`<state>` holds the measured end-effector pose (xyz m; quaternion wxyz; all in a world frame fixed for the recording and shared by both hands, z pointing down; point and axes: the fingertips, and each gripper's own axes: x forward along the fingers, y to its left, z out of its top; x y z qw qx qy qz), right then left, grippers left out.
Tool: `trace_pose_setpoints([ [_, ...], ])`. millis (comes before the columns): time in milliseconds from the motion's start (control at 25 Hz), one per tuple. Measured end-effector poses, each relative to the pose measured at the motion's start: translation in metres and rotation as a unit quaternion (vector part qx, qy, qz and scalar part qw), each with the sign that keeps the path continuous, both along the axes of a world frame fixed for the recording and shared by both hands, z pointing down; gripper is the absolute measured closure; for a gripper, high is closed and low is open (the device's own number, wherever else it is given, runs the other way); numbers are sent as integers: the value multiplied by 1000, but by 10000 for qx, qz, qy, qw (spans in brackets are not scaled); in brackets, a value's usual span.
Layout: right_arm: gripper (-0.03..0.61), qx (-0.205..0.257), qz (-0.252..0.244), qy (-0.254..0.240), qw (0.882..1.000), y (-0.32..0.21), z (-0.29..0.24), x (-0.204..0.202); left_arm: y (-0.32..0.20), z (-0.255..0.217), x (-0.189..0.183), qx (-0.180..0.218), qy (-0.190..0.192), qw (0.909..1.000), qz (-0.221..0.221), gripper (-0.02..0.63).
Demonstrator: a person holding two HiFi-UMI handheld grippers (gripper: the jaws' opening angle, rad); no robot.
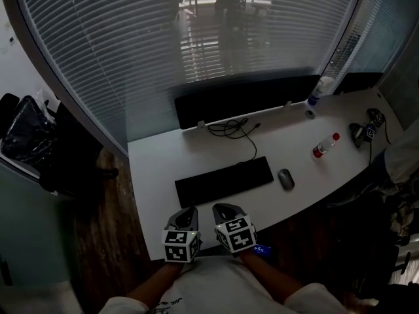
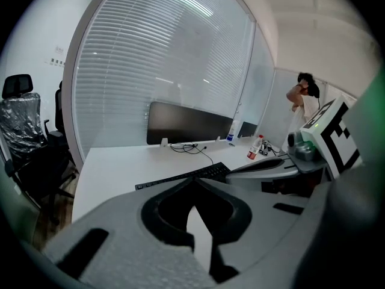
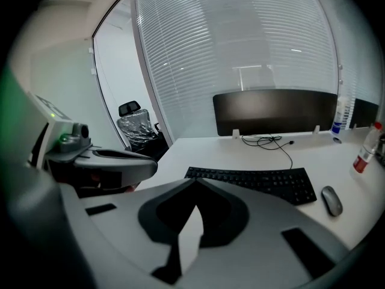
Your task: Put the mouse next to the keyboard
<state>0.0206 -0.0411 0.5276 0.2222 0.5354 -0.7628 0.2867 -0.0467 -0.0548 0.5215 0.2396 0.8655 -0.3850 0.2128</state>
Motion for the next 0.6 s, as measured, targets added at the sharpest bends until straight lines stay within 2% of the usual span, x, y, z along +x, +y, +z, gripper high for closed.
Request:
trace_pose_setpoints([
  [600,575,-1,-94,9,10000,-1,1,-4,0,3,-2,-38,12,10000,-14,608],
])
